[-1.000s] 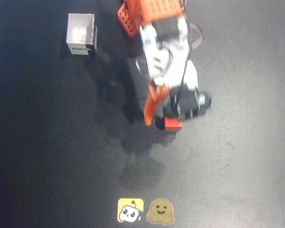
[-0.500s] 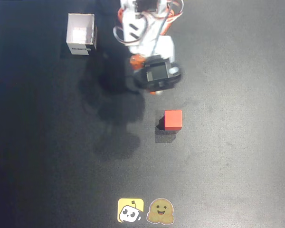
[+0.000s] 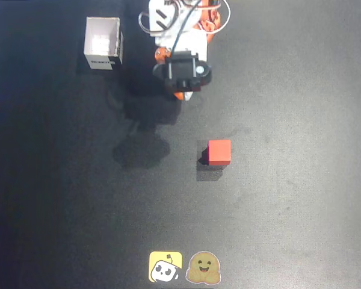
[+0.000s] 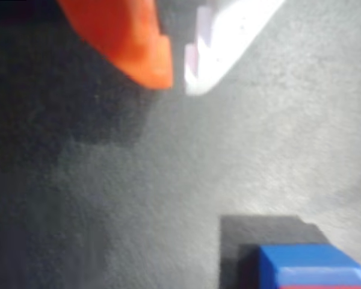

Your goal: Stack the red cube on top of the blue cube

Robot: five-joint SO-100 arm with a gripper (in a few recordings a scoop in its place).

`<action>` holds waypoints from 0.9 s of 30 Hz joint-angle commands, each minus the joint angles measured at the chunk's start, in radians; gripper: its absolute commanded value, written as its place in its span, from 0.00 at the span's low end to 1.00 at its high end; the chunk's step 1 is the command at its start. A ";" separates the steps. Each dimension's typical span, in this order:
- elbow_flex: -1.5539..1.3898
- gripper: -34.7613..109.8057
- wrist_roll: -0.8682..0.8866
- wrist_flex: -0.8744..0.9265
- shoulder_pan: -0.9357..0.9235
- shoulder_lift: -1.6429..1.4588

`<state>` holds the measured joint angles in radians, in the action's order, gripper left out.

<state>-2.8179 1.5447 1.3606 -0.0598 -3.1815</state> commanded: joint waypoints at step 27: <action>-0.137 0.24 0.032 -0.012 0.005 -0.015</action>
<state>-2.9544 1.5723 1.3637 -0.0506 -3.1922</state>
